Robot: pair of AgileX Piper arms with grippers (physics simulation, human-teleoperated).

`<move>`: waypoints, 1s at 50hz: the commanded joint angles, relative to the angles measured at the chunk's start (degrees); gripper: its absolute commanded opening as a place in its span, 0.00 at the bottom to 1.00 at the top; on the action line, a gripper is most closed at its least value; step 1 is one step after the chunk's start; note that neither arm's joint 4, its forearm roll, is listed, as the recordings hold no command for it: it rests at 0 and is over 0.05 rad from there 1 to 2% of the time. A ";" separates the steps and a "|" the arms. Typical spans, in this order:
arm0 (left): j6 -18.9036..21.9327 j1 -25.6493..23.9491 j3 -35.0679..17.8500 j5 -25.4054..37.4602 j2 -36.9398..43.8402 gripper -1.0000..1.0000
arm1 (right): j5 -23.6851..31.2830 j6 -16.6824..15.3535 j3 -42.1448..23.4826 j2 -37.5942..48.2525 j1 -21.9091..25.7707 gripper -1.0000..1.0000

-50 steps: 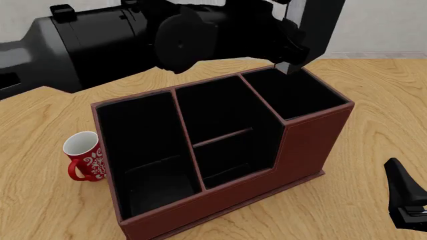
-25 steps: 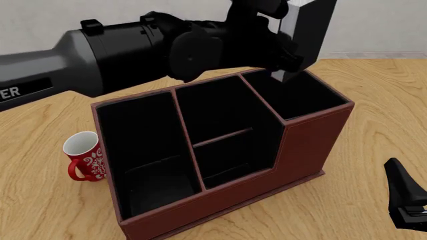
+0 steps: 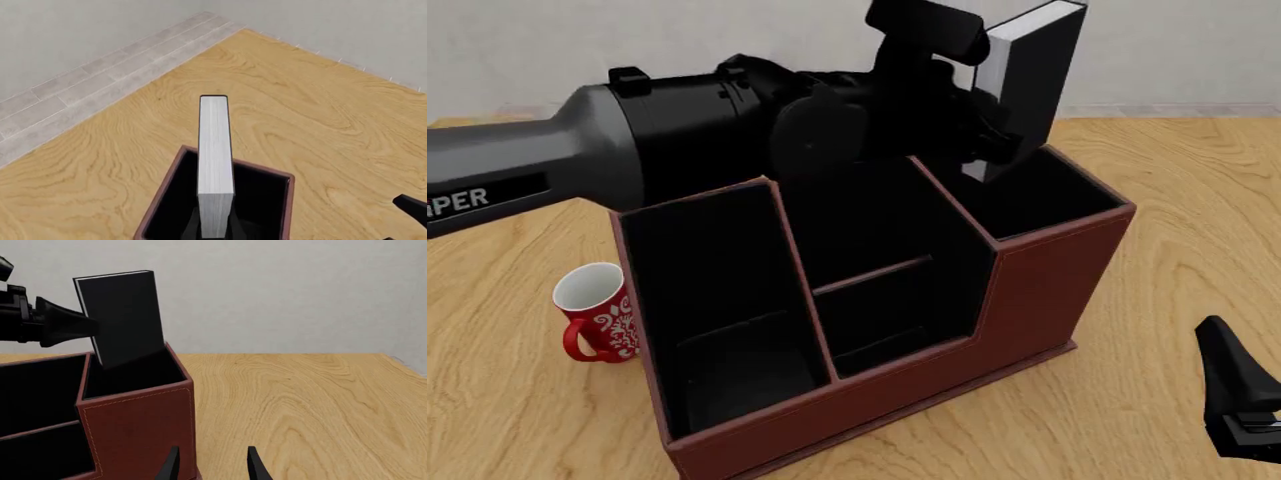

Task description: Pick up the book and place it in the right compartment of the caddy.

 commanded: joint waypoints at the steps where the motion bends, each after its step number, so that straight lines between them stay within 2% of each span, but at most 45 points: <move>1: -7.38 -0.21 1.00 -1.42 -0.67 0.00 | -0.01 -0.01 0.00 0.00 0.03 1.00; 50: -11.13 -0.69 5.62 -6.44 1.21 0.00 | -0.02 0.00 0.00 -0.01 0.03 1.00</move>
